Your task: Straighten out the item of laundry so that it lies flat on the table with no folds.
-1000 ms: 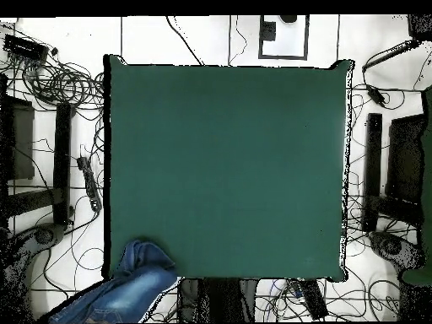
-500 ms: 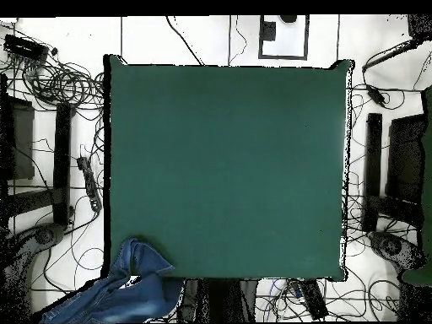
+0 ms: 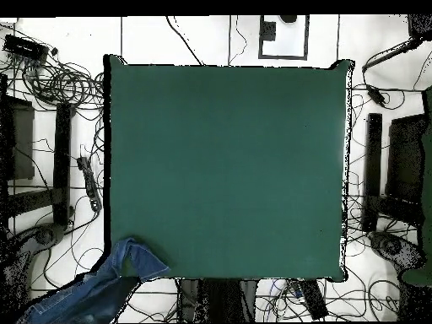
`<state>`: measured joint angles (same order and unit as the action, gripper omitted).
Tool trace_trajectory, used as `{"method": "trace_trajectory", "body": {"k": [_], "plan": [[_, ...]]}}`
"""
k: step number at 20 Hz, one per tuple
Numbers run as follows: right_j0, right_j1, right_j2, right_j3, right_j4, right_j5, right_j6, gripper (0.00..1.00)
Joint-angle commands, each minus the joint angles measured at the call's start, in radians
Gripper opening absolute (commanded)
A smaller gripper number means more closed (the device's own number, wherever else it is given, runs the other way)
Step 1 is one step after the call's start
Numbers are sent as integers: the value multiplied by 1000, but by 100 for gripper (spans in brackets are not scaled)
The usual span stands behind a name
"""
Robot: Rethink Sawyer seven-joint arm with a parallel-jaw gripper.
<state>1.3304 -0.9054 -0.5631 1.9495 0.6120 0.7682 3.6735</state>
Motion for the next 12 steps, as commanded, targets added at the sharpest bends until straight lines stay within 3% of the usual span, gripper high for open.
{"method": "trace_trajectory", "body": {"k": [1, 7, 12], "plan": [[50, 53, 26, -134, 22, 211, 474, 0], [83, -56, 5, -131, 8, 293, 485, 0], [111, -31, 2, -170, -1, 321, 539, 0]]}}
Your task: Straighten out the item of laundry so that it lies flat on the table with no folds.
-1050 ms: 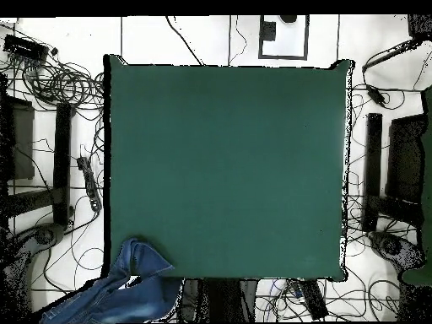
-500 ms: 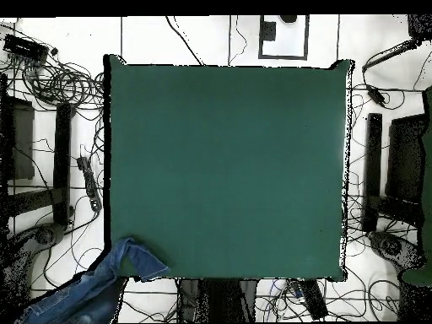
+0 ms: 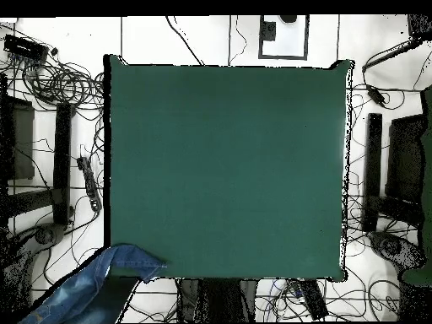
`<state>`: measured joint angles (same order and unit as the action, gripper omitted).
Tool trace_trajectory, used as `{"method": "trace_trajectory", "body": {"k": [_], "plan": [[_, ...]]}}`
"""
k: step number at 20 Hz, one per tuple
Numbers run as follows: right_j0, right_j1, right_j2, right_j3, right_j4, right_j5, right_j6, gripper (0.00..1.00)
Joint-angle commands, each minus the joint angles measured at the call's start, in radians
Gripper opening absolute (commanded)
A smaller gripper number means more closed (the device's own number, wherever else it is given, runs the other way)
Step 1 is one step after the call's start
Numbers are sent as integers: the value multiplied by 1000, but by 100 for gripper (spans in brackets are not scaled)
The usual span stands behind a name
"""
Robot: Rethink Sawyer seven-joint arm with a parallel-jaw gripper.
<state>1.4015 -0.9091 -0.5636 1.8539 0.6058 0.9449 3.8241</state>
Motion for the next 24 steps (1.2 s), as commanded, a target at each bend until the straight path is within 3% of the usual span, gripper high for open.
{"method": "trace_trajectory", "body": {"k": [1, 11, 20, 24], "plan": [[49, -24, 6, -79, 3, 151, 395, 0], [160, -1, -19, -186, 27, 229, 622, 0], [156, 7, 1, -187, 26, 196, 630, 0], [147, 29, 28, -237, 30, 213, 662, 0]]}}
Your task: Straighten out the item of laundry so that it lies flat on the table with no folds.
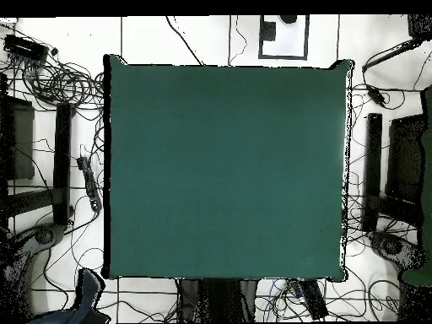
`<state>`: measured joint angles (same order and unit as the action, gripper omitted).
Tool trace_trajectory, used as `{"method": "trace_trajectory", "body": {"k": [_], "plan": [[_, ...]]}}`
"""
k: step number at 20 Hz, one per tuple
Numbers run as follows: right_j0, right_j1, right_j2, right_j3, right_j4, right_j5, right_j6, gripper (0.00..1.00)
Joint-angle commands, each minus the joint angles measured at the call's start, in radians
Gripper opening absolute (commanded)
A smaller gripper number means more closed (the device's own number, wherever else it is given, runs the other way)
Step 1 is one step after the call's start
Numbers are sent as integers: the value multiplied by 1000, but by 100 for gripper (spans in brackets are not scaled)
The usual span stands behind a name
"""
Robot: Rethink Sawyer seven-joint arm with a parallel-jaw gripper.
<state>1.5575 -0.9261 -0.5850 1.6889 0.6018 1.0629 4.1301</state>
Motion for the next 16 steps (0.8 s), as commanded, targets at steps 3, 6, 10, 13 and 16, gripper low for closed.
{"method": "trace_trajectory", "body": {"k": [3, 6, 10, 13, 16], "plan": [[1, 77, 69, -85, 53, 53, 386, 0], [10, 107, 80, -85, 71, 10, 398, 0], [-3, 151, 81, -88, 86, -15, 380, 0], [-41, 163, 86, -55, 93, -50, 293, 0], [-84, 174, 95, -34, 89, -60, 214, 0]]}}
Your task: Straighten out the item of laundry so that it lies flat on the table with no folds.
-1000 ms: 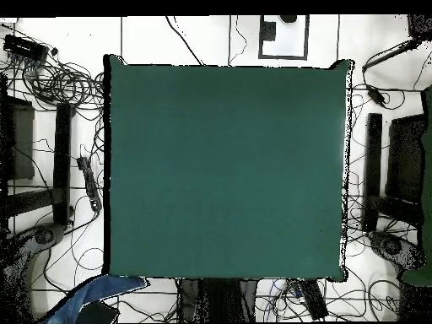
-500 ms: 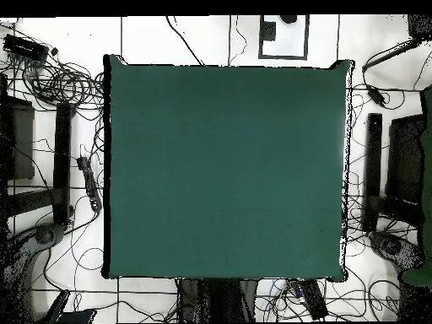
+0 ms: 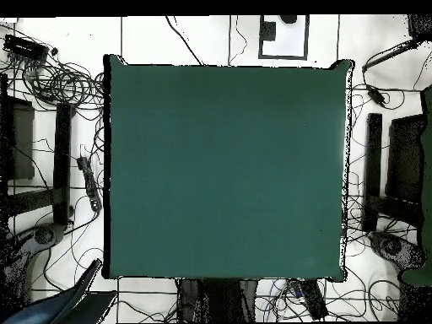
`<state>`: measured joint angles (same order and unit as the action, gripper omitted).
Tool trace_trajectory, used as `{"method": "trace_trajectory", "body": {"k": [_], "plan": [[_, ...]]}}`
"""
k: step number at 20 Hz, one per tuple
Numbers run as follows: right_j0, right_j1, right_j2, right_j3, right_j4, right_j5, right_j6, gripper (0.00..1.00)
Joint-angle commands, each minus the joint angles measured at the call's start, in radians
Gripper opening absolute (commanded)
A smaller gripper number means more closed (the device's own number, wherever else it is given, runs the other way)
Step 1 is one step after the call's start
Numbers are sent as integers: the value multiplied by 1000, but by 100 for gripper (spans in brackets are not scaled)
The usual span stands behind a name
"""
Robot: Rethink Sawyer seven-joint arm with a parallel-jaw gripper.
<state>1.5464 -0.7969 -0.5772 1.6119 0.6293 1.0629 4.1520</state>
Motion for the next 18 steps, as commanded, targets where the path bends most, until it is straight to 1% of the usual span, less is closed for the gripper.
{"method": "trace_trajectory", "body": {"k": [1, 6, 9, 12, 16, 18], "plan": [[-94, 50, 93, 54, 58, -72, 158, 0], [-147, 103, 112, 31, 43, -102, 127, 0], [-191, 127, 130, 21, 39, -129, 90, 0], [-220, 131, 142, 5, 34, -128, 74, 0], [-250, 139, 145, -47, 18, -88, 86, 0], [-265, 129, 142, -58, 6, -72, 72, 0]]}}
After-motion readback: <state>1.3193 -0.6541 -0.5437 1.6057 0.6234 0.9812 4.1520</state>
